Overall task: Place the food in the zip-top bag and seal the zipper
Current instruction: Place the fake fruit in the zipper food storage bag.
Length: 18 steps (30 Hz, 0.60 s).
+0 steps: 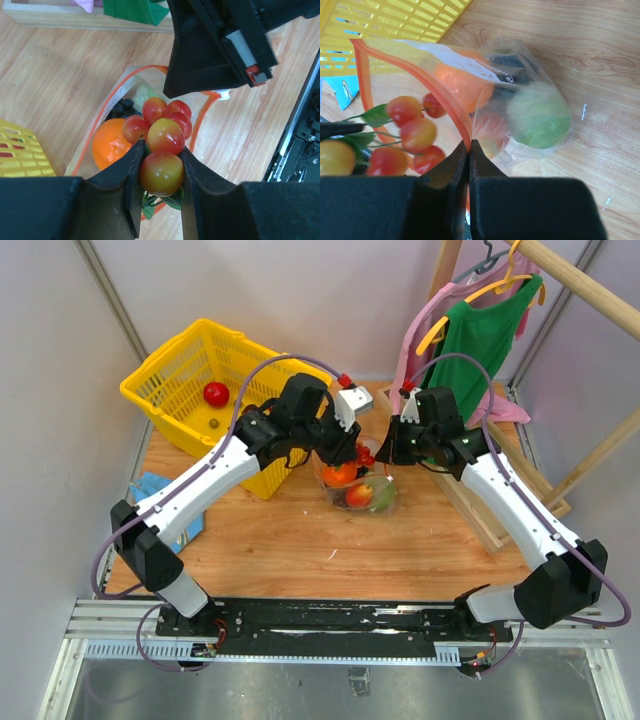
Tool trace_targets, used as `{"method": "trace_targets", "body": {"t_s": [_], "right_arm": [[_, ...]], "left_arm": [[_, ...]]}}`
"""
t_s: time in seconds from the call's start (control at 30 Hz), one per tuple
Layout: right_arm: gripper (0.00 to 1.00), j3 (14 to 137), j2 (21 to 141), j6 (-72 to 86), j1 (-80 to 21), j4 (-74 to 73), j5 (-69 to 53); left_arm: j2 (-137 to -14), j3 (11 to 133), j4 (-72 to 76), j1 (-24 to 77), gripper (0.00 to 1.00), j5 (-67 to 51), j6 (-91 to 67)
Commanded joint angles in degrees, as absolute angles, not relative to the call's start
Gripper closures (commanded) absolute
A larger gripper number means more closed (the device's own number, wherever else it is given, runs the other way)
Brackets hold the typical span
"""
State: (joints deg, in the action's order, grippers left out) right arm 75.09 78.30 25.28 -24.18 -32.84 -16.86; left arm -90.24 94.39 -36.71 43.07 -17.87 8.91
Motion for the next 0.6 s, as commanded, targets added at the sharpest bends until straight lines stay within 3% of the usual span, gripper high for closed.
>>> {"method": "trace_targets", "body": {"t_s": [0.0, 0.17, 0.33, 0.47, 0.57], "right_arm": [[0.97, 74.1, 76.4, 24.5, -23.3, -32.2, -17.9], [0.97, 74.0, 76.0, 24.2, -23.3, -32.2, -18.2], [0.97, 74.1, 75.7, 23.5, -23.3, -32.4, -18.2], [0.97, 73.9, 75.5, 23.4, -23.3, -32.4, -18.2], [0.97, 73.8, 75.5, 23.3, -23.3, -32.4, -18.2]], "left_arm": [[-93.4, 94.0, -32.8, 43.8, 0.91, -19.3, 11.3], [-97.0, 94.6, -33.2, 44.5, 0.84, -18.5, 12.0], [-99.3, 94.8, -32.9, 45.7, 0.62, -15.2, 12.5], [-99.5, 94.3, -31.8, 46.5, 0.38, -11.5, 12.8], [-99.1, 94.0, -31.5, 46.8, 0.34, -8.8, 12.7]]}}
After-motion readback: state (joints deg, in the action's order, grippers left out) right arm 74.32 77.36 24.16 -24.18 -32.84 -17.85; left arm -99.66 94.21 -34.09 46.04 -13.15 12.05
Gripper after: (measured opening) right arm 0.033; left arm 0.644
